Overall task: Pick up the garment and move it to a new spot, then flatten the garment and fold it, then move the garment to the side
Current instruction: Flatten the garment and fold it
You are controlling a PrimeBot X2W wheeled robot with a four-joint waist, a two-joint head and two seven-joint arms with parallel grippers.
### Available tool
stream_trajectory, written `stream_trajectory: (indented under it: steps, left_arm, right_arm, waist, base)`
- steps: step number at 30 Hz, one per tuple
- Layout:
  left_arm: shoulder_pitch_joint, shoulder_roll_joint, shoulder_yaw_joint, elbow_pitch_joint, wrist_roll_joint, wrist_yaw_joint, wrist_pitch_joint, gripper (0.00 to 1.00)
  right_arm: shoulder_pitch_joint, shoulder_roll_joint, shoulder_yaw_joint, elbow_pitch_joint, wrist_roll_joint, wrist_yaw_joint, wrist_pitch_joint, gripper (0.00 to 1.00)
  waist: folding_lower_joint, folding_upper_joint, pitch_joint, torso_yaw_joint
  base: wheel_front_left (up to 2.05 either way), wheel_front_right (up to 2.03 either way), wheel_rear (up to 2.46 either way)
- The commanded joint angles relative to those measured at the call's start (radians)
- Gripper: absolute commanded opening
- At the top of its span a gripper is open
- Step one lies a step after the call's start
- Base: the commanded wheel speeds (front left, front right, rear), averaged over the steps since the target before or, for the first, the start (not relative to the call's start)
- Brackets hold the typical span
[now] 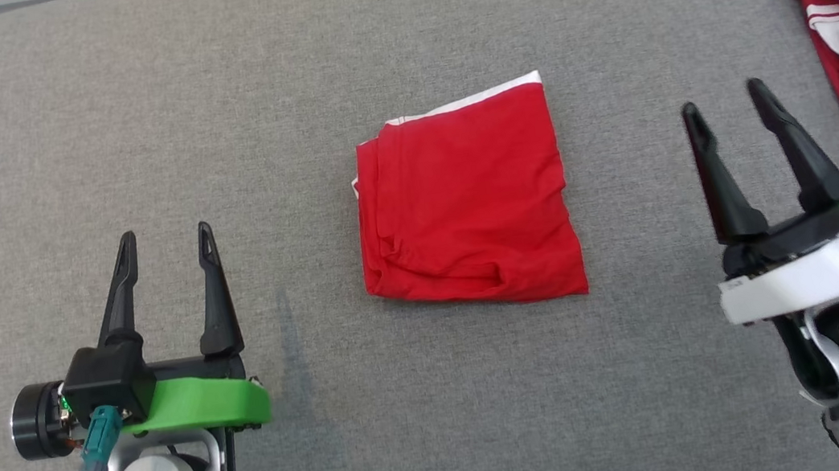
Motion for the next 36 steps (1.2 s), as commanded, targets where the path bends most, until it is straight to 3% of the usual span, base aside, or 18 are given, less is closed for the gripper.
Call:
stream_trajectory:
  steps: [1,5,14,36]
  left_arm:
    - [0.021,0.012,0.006,-0.005,0.003,0.007,0.004,1.0]
    - [0.048,0.029,0.006,-0.011,0.005,0.012,0.012,1.0]
    - [0.147,0.059,-0.004,-0.017,0.0,0.021,0.042,1.0]
    - [0.269,0.083,-0.023,-0.028,-0.021,0.041,0.087,1.0]
  right_arm:
    - [0.043,0.008,-0.038,-0.02,-0.019,-0.001,0.006,1.0]
    - [0.128,0.027,-0.112,-0.065,-0.053,-0.001,0.039,1.0]
    - [0.264,0.067,-0.157,-0.118,-0.075,-0.001,0.107,1.0]
    - [0.413,0.122,-0.185,-0.166,-0.093,-0.001,0.19,1.0]
  waist:
    - [0.0,-0.0001,-0.03,-0.026]
    - [0.0,-0.0001,-0.069,-0.043]
    - [0.0,-0.0001,-0.173,-0.051]
    - [0.0,-0.0001,-0.283,-0.07]
  base:
    - [0.0,0.0,0.0]
    - [0.0,0.0,0.0]
    - [0.0,0.0,0.0]
    - [0.0,0.0,0.0]
